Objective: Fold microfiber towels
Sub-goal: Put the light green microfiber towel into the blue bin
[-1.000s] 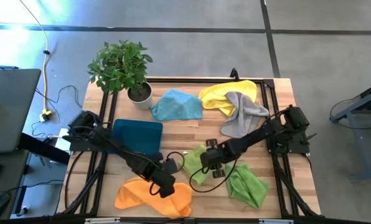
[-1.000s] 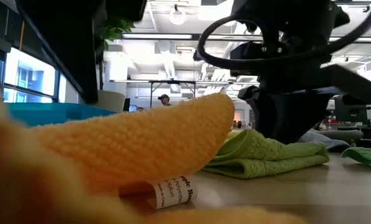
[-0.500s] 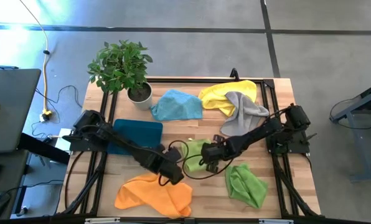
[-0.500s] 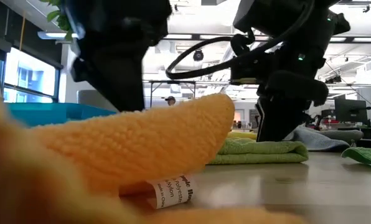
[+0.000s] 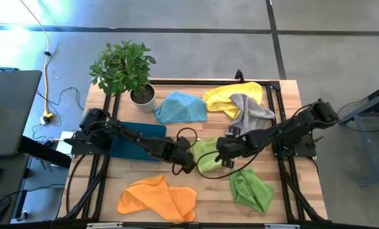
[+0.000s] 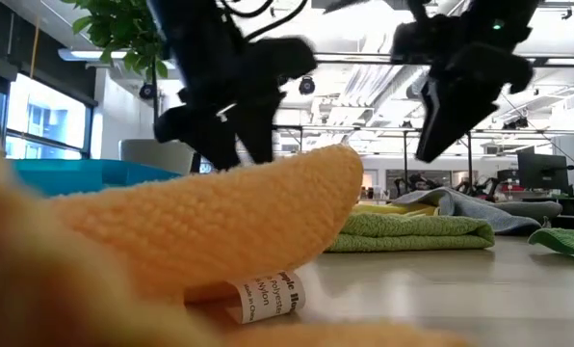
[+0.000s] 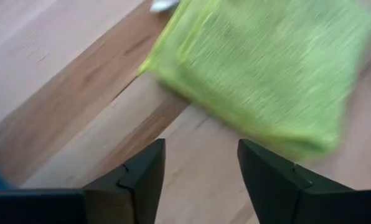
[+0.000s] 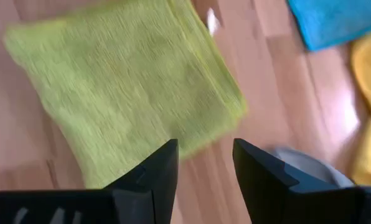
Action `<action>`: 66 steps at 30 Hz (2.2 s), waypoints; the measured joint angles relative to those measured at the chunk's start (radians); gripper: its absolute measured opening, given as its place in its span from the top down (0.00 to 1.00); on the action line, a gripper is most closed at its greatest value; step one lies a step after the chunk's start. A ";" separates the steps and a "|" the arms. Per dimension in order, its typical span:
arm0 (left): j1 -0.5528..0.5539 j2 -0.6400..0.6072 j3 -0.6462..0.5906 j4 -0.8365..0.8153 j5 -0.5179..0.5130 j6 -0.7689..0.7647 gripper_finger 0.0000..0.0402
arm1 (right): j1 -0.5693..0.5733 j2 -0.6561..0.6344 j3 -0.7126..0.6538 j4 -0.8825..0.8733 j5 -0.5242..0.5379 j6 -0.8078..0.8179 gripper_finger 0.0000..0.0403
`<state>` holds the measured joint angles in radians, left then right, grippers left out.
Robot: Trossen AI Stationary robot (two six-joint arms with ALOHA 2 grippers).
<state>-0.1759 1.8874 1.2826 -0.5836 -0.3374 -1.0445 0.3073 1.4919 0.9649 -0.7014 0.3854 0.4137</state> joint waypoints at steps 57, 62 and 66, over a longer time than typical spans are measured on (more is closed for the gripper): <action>-0.033 0.000 0.000 0.104 -0.123 -0.175 0.48 | 0.027 -0.787 -0.850 0.769 -0.060 -0.022 0.64; -0.050 0.000 0.000 0.131 -0.123 -0.181 0.48 | 0.027 -0.787 -0.850 0.769 -0.060 -0.034 0.64; -0.063 0.022 -0.001 0.147 -0.121 -0.229 0.48 | 0.027 -0.787 -0.850 0.769 -0.060 -0.022 0.64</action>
<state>-0.2387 1.9099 1.2813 -0.4365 -0.4584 -1.2736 0.3344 0.7052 0.1150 0.0677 0.3252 0.3918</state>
